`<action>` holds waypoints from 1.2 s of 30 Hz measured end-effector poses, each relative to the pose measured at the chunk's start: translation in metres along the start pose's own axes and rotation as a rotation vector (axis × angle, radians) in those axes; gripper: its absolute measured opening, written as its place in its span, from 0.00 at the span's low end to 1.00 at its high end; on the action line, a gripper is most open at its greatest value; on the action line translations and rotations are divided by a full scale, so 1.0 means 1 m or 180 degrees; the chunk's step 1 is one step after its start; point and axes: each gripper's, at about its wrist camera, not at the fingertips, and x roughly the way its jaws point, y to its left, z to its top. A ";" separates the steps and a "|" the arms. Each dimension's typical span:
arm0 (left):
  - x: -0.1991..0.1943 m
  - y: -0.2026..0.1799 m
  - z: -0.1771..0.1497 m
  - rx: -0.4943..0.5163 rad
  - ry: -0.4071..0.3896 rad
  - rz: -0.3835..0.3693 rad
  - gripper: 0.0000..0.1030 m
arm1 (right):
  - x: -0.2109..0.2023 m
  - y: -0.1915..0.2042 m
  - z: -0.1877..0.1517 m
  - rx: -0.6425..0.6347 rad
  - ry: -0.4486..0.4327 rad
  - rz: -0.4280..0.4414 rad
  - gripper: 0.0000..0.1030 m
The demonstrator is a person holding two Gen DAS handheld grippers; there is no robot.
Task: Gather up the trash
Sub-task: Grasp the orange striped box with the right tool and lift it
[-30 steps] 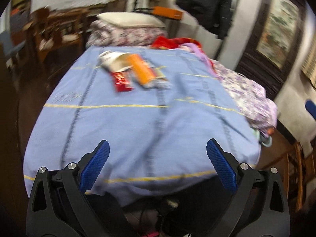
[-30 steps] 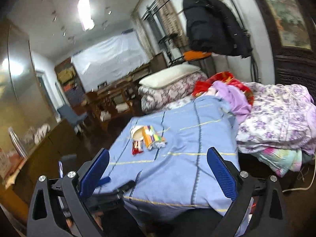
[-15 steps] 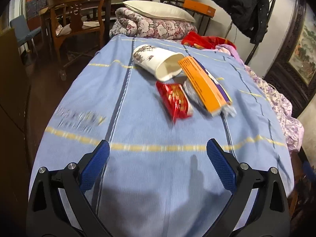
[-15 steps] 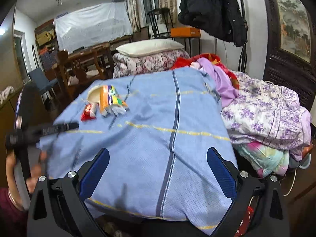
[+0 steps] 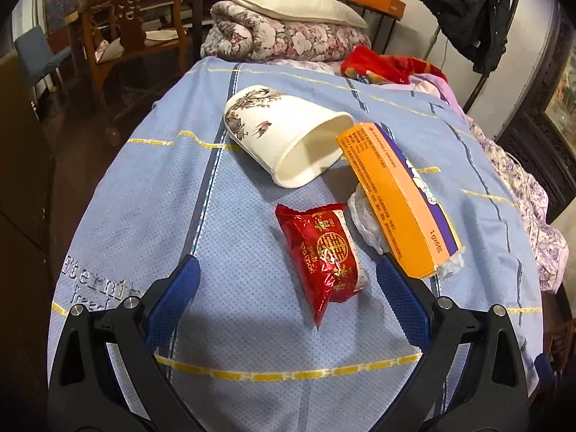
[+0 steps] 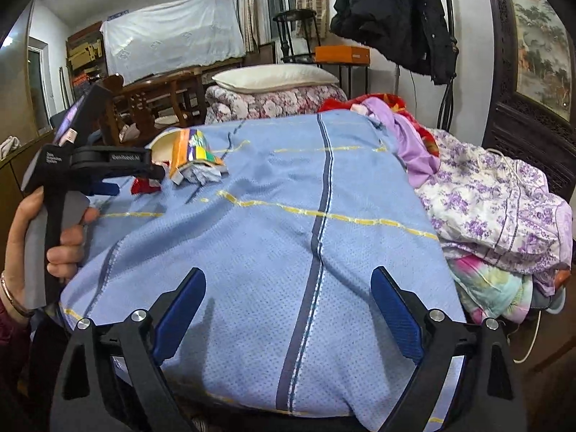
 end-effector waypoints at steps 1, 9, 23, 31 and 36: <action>0.000 0.000 0.001 -0.0009 -0.0018 0.0014 0.83 | 0.001 -0.001 0.000 0.0014 0.0021 -0.0009 0.89; -0.027 0.003 -0.014 -0.0028 -0.0293 -0.0266 0.37 | 0.011 -0.003 -0.002 0.0027 0.0133 -0.0072 0.89; -0.056 0.044 -0.061 -0.0466 -0.0505 -0.0213 0.67 | 0.010 0.006 0.034 0.0095 0.0053 0.0209 0.89; -0.055 0.046 -0.064 -0.0453 -0.0532 0.0225 0.93 | 0.072 0.079 0.115 -0.0392 0.0324 0.0439 0.88; -0.052 0.048 -0.063 -0.0434 -0.0516 0.0280 0.93 | 0.120 0.122 0.129 -0.0681 0.0599 0.0326 0.88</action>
